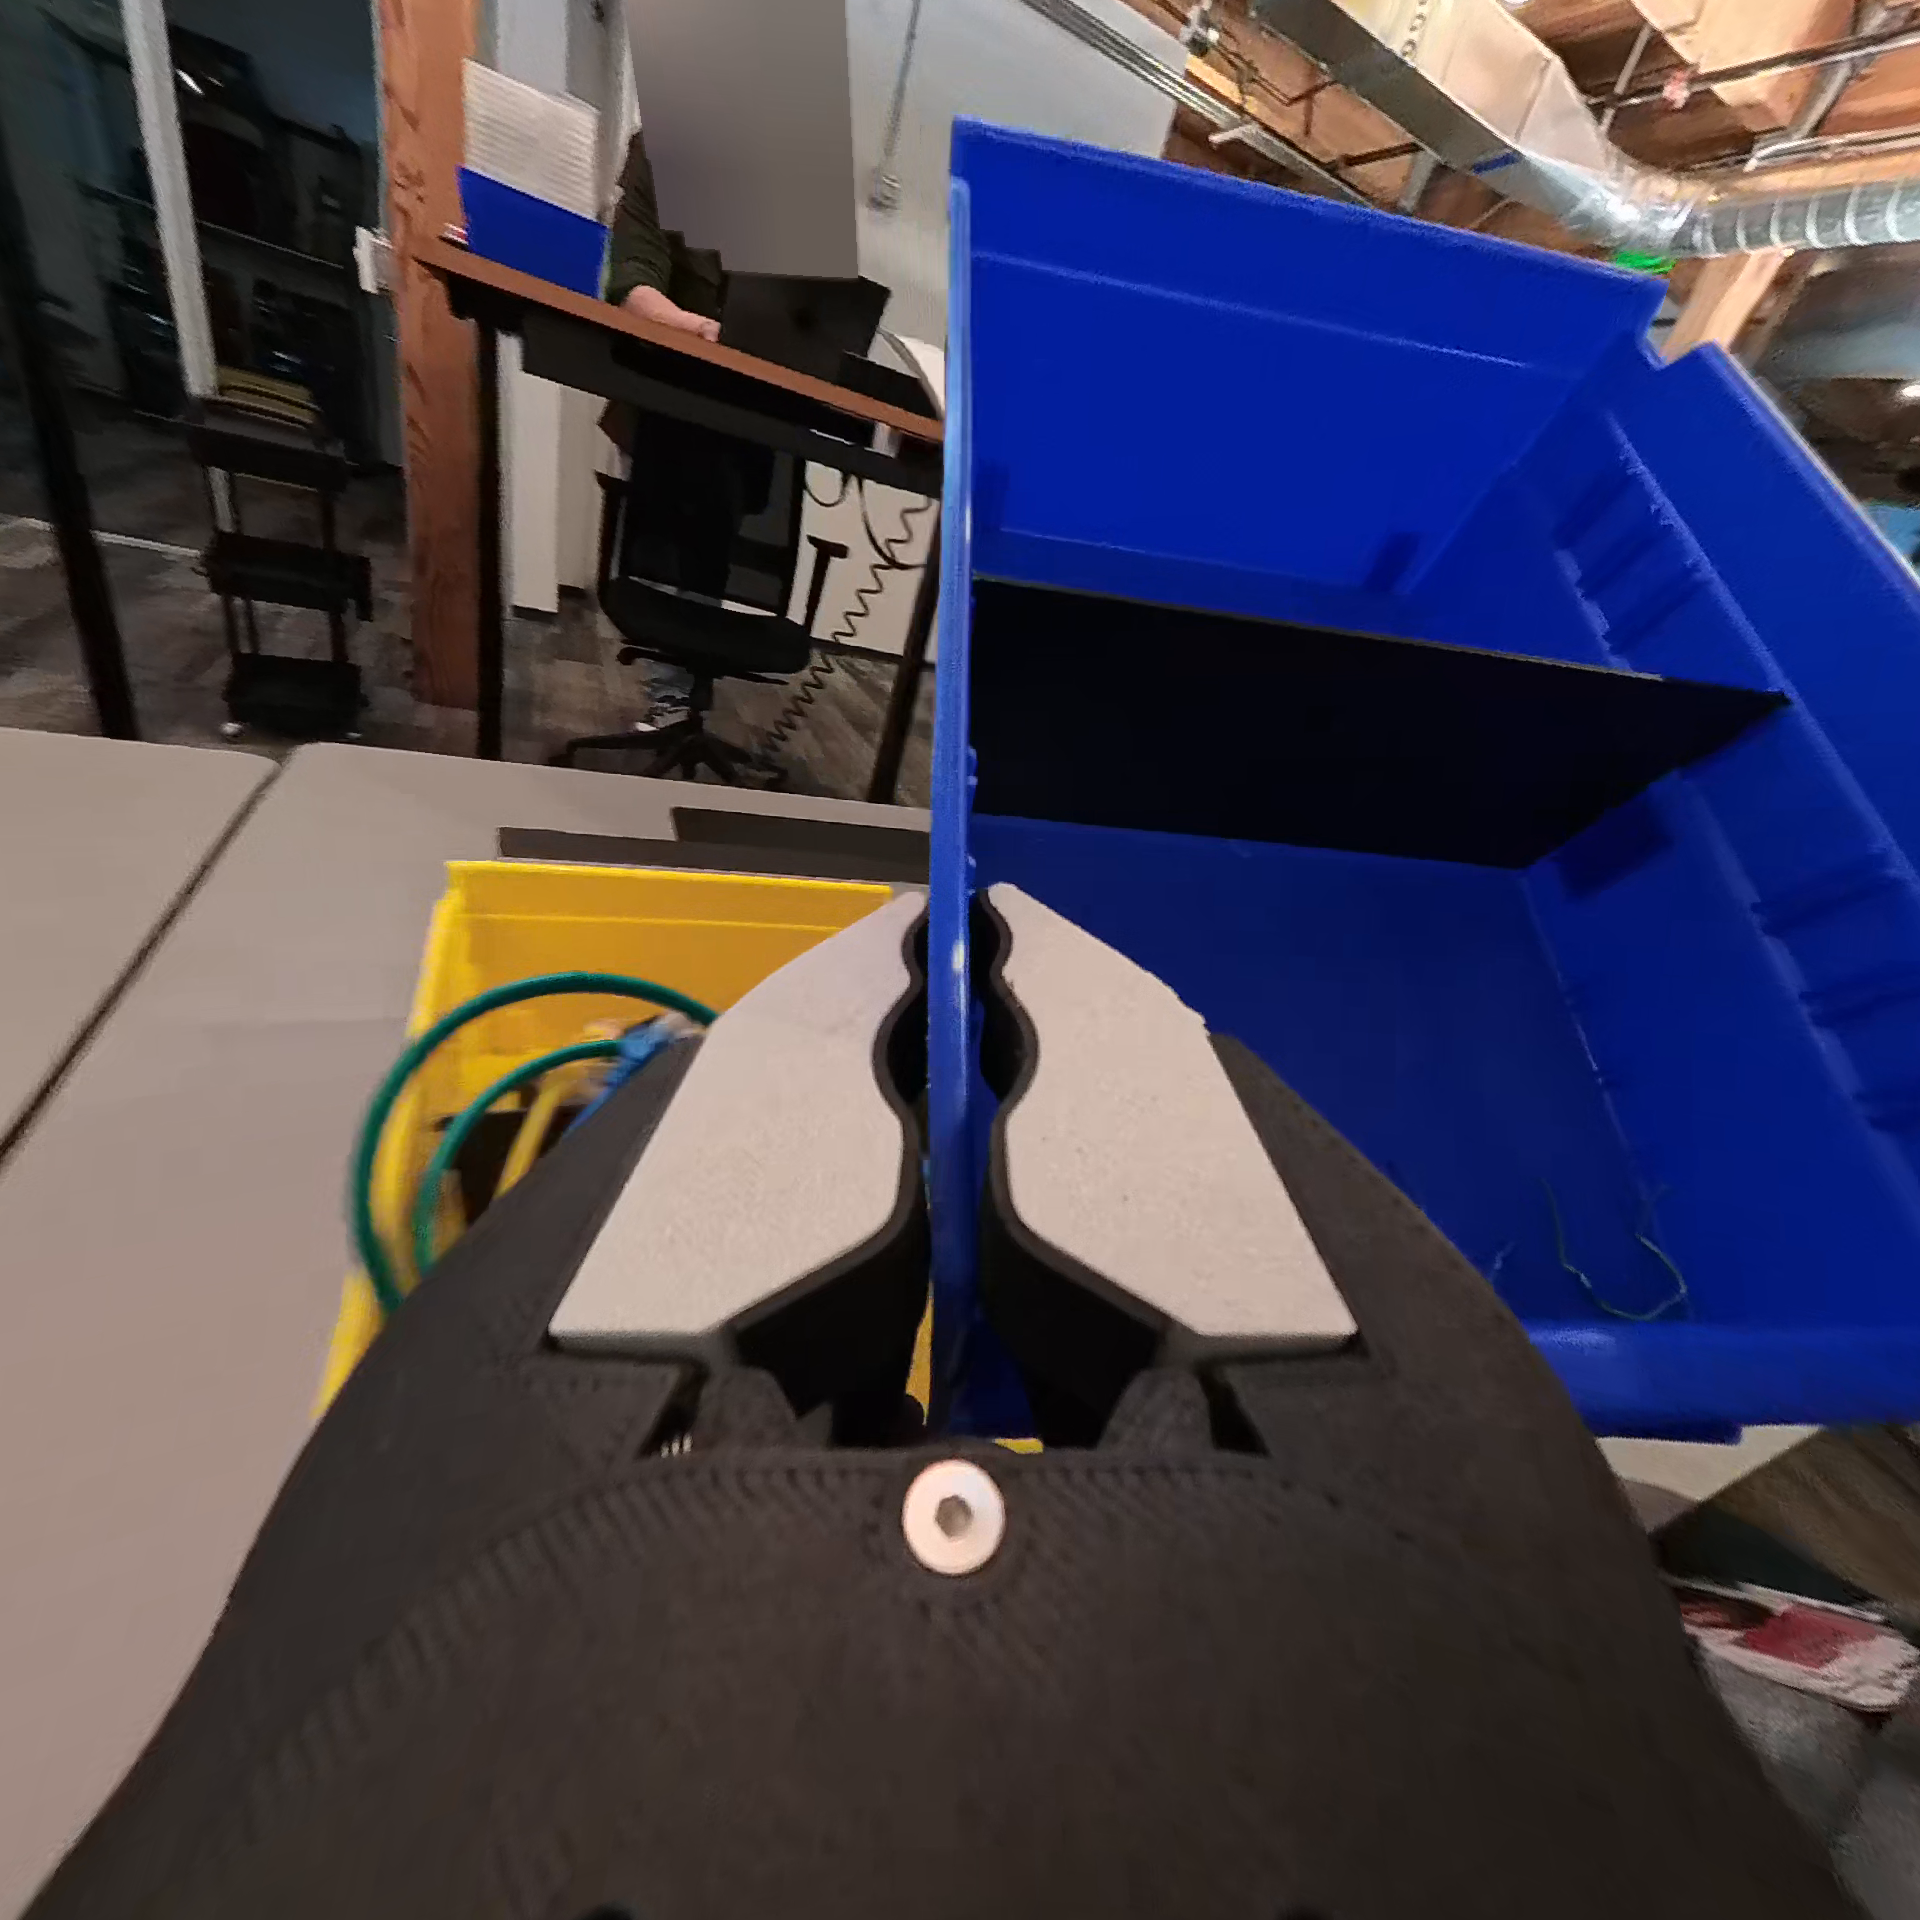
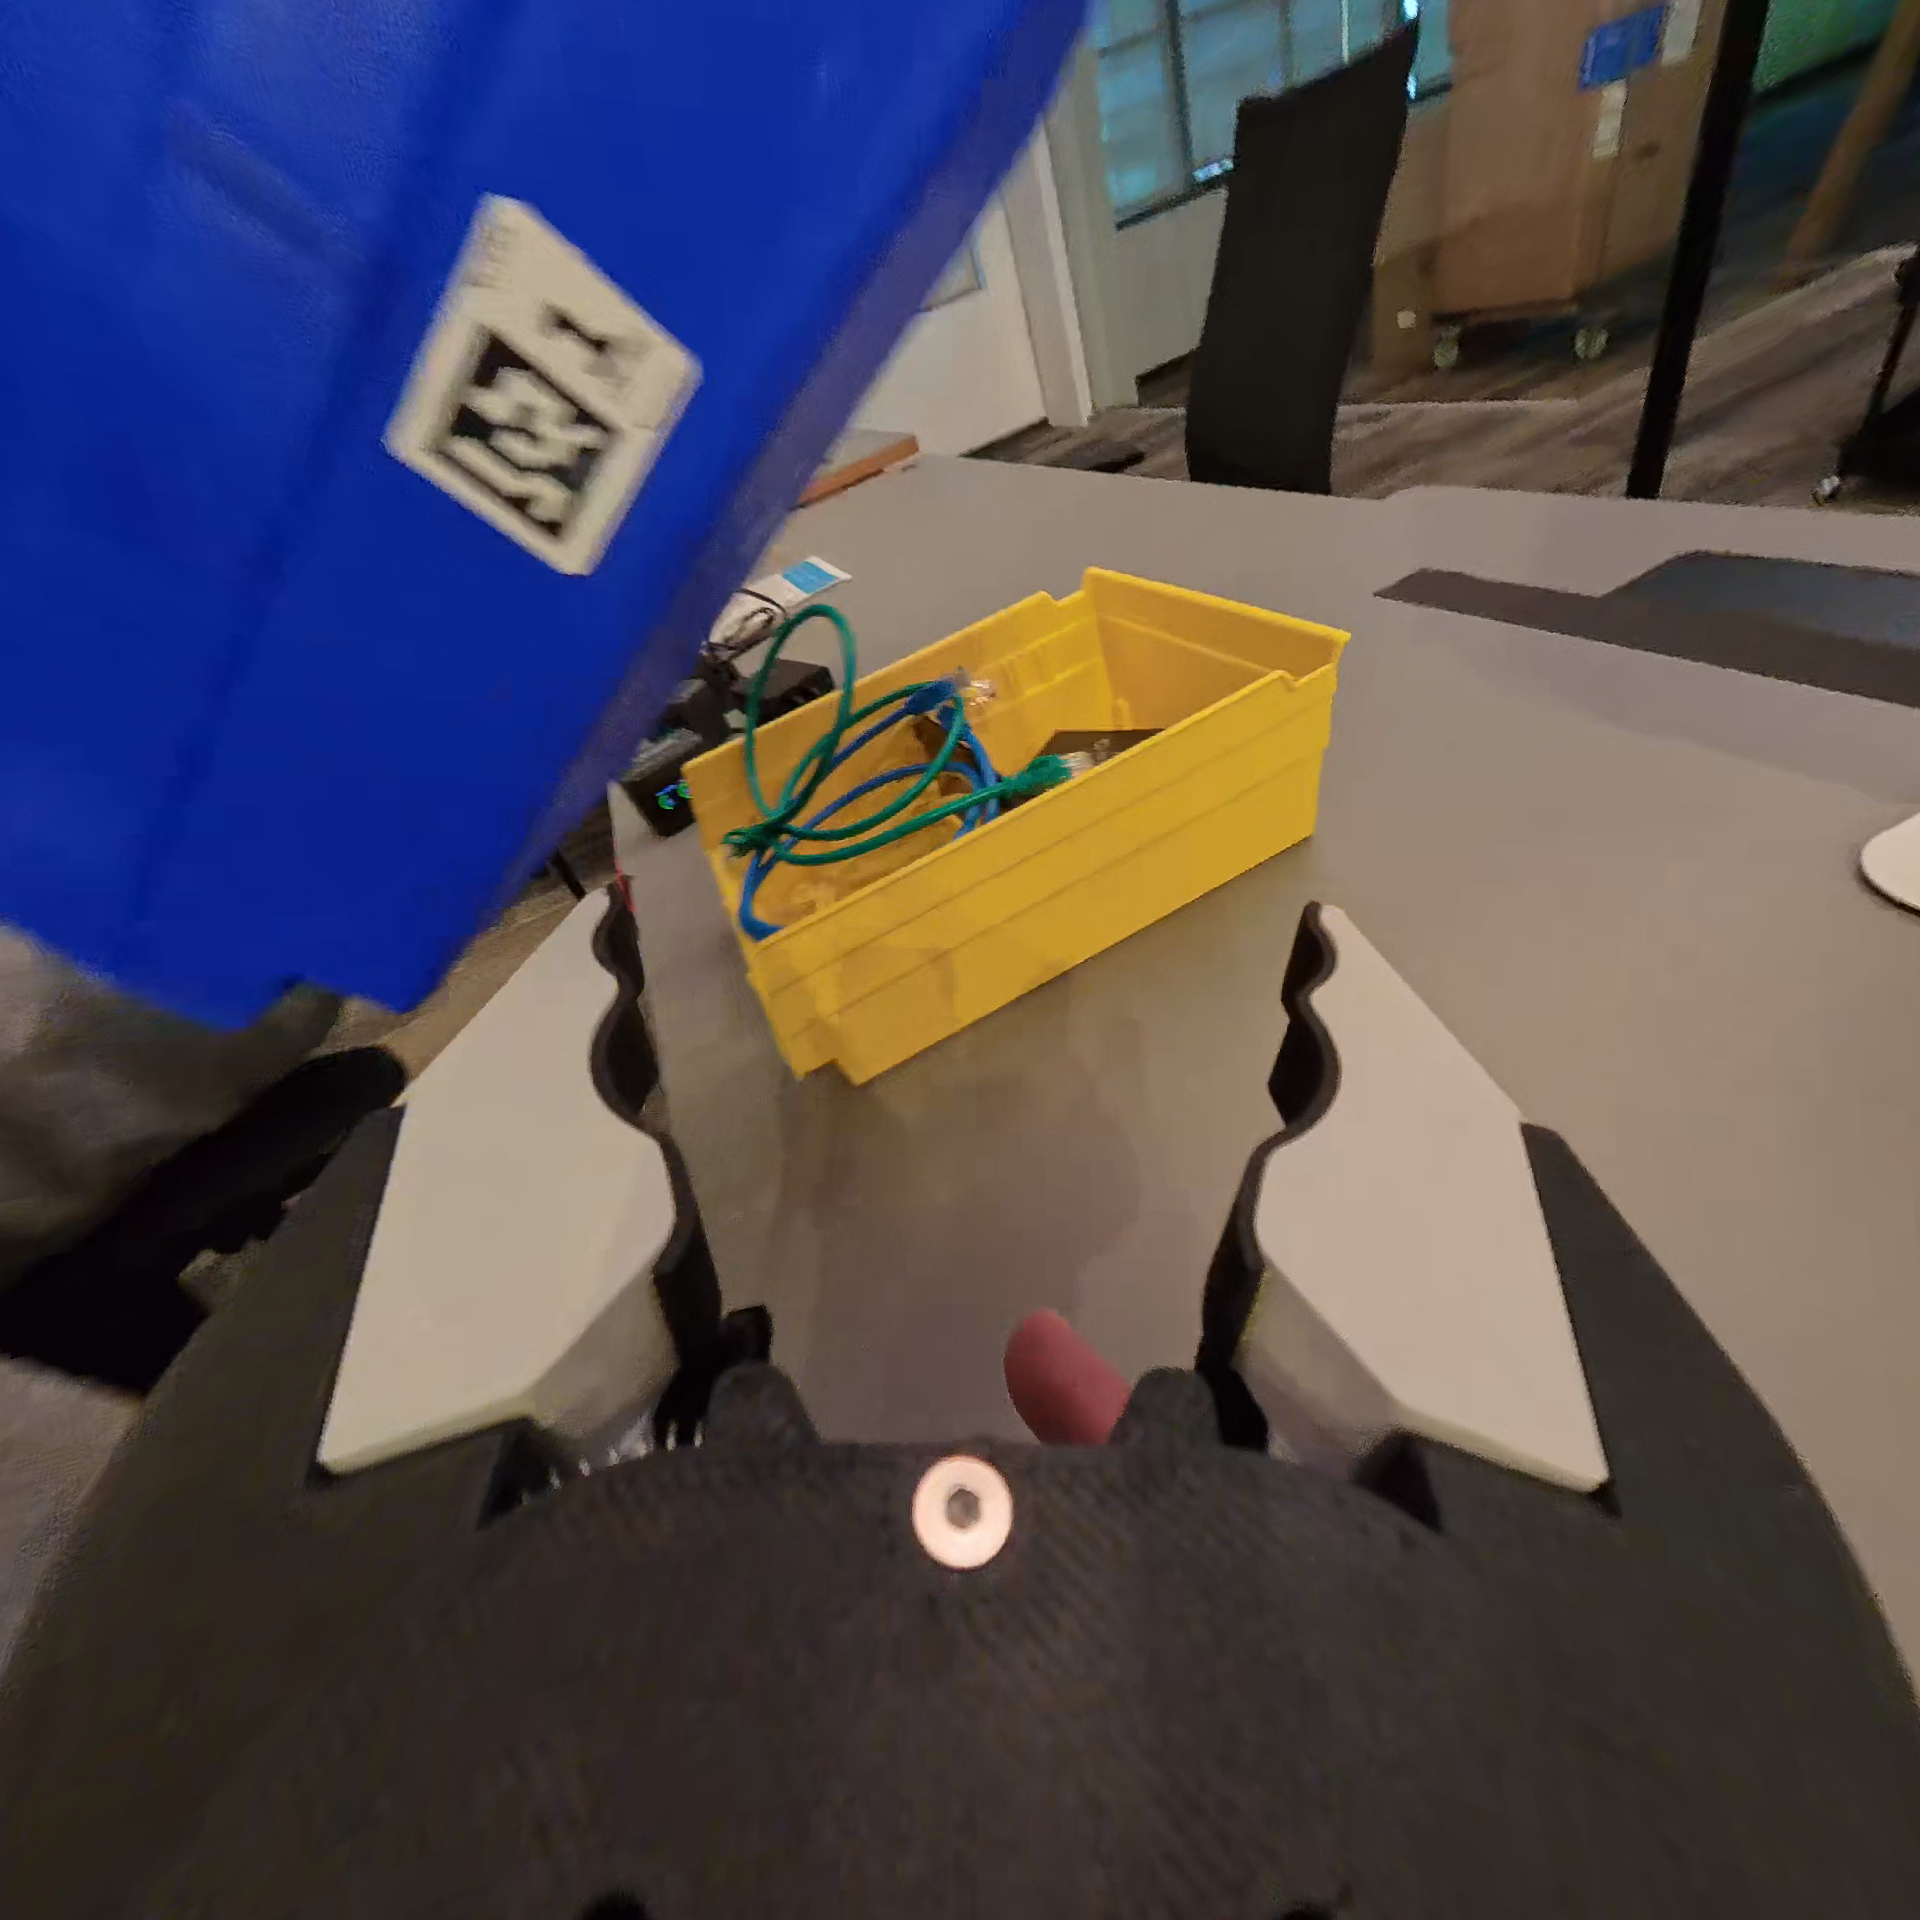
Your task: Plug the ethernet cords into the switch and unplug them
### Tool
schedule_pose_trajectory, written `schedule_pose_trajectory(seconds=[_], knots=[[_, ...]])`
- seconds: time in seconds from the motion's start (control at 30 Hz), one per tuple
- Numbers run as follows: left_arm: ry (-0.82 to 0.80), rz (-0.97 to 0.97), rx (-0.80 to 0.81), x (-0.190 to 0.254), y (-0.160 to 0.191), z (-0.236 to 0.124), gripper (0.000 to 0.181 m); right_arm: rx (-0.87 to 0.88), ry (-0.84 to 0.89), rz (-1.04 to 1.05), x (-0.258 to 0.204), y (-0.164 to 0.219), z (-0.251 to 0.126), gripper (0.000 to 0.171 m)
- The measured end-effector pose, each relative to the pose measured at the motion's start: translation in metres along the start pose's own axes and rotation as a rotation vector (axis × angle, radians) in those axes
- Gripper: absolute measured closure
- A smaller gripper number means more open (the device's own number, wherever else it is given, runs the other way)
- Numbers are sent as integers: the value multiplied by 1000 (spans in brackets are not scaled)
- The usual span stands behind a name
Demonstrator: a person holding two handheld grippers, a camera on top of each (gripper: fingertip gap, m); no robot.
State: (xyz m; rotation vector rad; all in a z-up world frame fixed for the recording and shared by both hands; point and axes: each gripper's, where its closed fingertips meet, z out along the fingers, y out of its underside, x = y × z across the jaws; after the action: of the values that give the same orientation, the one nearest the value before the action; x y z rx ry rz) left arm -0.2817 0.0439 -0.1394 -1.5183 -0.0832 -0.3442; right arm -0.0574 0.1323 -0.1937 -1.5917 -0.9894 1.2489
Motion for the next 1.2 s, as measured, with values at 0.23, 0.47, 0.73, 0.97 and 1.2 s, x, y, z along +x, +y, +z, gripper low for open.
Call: schedule_pose_trajectory(seconds=[0.23,0.47,0.73,0.97,1.2], knots=[[147,-15,-92,78,40,67,177,151,24,7,-25,-15,-104,51],[315,-10,-220,177,99,136,177,198,155,4,-24,-4,-175,52],[443,-129,-364,248,180,201,177,240,367,41,24,14,-237,44],[443,-155,-452,292,227,243,177,243,377,147,81,28,-289,46],[392,-98,-540,307,266,260,177,185,402,258,121,60,-320,54]])
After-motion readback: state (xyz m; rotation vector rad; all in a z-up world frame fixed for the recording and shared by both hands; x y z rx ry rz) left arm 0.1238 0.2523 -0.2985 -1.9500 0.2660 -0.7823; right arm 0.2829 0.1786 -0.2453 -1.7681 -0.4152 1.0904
